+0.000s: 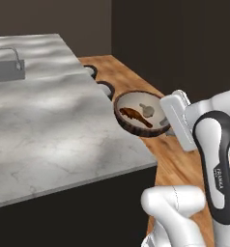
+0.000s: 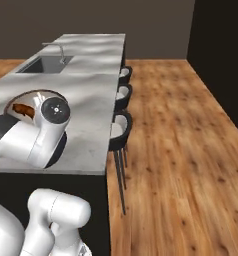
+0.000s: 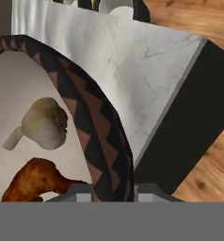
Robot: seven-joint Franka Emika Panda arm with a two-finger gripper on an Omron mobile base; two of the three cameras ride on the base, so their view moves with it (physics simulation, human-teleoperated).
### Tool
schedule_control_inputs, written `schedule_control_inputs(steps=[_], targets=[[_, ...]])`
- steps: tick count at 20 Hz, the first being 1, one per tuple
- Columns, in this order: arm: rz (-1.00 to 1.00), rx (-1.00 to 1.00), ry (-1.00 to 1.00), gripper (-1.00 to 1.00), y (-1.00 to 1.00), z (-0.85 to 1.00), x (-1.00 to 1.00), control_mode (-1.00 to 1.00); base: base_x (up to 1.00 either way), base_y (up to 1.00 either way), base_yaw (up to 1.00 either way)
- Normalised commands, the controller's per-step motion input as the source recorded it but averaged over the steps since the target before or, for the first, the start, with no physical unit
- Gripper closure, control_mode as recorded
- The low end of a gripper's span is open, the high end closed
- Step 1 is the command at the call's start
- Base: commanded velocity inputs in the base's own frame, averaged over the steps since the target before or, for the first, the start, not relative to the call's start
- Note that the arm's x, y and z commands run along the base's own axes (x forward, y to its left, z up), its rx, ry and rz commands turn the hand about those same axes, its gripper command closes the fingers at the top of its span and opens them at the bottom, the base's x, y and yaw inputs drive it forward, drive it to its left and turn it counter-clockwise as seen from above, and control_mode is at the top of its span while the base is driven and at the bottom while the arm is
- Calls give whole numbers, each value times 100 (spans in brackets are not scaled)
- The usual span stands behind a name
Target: The microwave is finished heating the chicken drumstick and garlic. Take the bowl containing the food and place it on the dining counter.
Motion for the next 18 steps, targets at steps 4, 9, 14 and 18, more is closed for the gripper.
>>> schedule_control_inputs(steps=[4,9,14,18], targets=[[1,0,5,100,-2,-1,45,-100,34,-23,8],[0,-5,21,100,7,-32,100,-100,0,0,0],[0,-2,32,100,16,-54,100,-100,0,0,0],[4,-1,22,100,33,-76,98,-100,0,0,0]])
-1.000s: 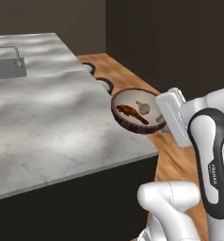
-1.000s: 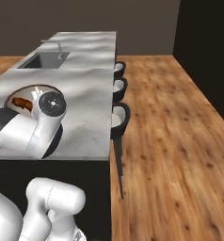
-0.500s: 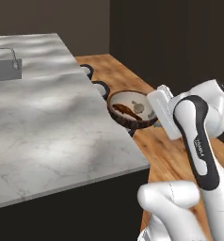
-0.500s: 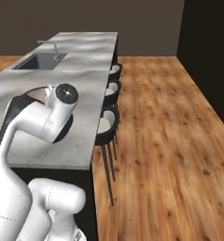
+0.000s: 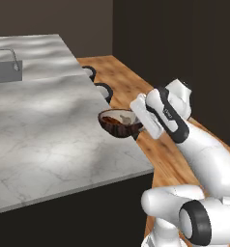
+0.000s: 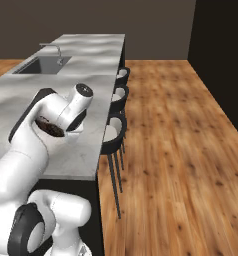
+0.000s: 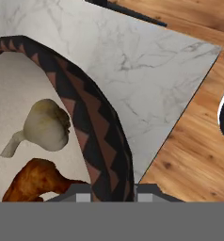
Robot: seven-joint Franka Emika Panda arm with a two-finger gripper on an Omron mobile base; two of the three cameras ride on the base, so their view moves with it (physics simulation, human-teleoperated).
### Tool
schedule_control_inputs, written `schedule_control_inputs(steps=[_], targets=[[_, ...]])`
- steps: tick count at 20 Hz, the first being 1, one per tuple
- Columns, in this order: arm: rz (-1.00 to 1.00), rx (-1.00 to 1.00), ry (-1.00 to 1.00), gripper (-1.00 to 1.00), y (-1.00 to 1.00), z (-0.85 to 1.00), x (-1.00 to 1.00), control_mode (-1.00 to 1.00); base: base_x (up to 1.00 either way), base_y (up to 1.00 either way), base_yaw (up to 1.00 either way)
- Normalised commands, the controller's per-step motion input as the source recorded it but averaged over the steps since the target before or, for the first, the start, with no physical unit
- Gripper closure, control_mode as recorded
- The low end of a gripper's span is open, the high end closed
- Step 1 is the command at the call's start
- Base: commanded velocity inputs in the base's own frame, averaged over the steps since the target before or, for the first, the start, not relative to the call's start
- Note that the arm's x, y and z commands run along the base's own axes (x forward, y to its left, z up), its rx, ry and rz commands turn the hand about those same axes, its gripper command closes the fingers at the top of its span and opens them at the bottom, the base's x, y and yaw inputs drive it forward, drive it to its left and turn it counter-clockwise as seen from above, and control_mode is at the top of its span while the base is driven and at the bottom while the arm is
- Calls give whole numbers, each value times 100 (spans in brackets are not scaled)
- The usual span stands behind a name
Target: The microwave is finished heating the chicken drumstick and garlic. Take the bowl containing the food and place it on the dining counter.
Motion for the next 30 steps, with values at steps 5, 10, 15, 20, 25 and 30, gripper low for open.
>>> schedule_control_inputs(steps=[5,10,15,20,25,30], targets=[[3,-4,1,100,41,-62,99,-100,0,0,0],[1,-3,0,100,40,-60,100,-100,0,0,0],[1,-7,0,100,22,-72,91,-100,0,0,0],[0,-8,0,100,11,-68,68,-100,0,0,0],[0,-1,-5,100,5,-39,49,-100,0,0,0],[0,0,-5,100,0,-15,33,-100,0,0,0]])
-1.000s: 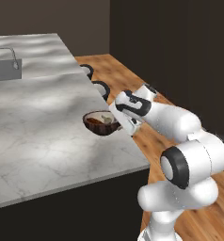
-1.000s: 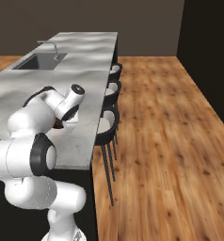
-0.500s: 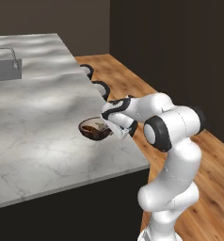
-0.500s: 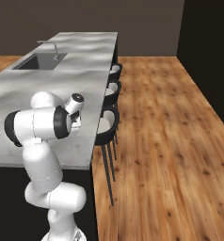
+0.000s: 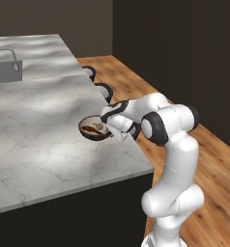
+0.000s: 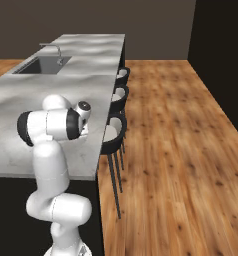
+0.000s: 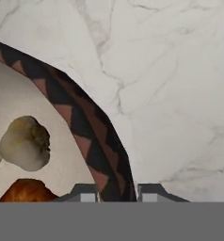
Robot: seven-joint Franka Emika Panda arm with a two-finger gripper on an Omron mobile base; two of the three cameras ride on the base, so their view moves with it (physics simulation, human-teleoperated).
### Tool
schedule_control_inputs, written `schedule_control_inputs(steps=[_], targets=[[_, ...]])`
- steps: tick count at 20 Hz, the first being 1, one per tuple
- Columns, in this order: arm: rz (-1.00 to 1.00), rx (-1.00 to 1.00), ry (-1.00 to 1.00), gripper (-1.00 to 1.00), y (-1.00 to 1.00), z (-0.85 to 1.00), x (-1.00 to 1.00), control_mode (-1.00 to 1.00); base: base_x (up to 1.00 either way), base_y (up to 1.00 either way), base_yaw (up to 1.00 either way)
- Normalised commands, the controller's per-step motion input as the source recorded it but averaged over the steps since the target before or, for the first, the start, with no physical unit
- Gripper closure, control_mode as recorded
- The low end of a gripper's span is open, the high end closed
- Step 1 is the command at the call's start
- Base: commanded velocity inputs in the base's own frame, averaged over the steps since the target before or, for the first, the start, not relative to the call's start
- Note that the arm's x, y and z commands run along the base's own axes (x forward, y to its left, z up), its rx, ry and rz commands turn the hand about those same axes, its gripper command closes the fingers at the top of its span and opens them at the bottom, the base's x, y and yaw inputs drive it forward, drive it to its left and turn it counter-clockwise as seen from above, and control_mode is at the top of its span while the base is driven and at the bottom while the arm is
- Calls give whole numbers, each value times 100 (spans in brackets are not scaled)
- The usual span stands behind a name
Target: The microwave is finished heating the chicken drumstick and garlic. Take the bowl containing the food and place it on the dining counter.
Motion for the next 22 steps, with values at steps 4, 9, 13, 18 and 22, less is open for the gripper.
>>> schedule_control_inputs(steps=[4,9,13,18,22], targets=[[0,0,2,-100,0,1,7,-100,0,0,0],[-2,0,1,-100,0,38,-22,-100,0,0,0],[-3,0,0,-100,-1,60,-61,-100,0,0,0],[0,0,0,-100,-4,67,-94,-100,0,0,0],[0,0,-3,-100,-10,82,-100,-100,0,0,0]])
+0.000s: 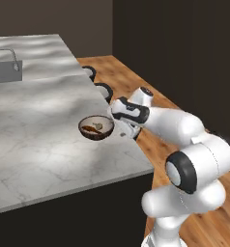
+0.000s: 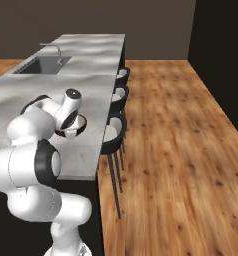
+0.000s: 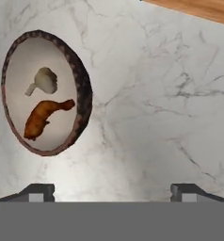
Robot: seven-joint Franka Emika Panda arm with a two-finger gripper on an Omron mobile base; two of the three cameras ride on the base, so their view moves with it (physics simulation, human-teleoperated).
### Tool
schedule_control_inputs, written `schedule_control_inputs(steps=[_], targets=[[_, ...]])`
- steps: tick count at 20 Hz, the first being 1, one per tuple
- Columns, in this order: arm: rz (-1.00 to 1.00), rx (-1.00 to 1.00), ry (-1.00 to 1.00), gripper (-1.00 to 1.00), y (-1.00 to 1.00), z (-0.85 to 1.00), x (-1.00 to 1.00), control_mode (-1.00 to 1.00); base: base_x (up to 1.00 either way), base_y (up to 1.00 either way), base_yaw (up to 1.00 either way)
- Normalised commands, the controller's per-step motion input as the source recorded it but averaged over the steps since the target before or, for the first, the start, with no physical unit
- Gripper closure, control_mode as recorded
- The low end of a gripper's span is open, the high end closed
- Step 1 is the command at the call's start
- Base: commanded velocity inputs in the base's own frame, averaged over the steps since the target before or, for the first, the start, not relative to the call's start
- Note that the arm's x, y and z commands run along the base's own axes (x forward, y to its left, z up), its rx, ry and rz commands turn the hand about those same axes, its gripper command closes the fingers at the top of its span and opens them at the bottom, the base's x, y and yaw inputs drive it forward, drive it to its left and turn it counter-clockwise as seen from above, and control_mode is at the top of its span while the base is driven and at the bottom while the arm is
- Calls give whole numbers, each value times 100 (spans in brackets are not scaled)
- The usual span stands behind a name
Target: The microwave is finished heating the chicken drumstick and garlic. Take the bowl containing the food and place it on the dining counter.
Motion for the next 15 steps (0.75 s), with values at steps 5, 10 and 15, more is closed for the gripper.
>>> schedule_control_inputs(steps=[5,10,15], targets=[[0,-5,-12,-100,-12,82,-100,-100,0,0,0],[2,-11,-19,-100,-3,89,-100,-100,0,0,0],[6,-21,-29,-100,0,89,-100,-100,0,0,0]])
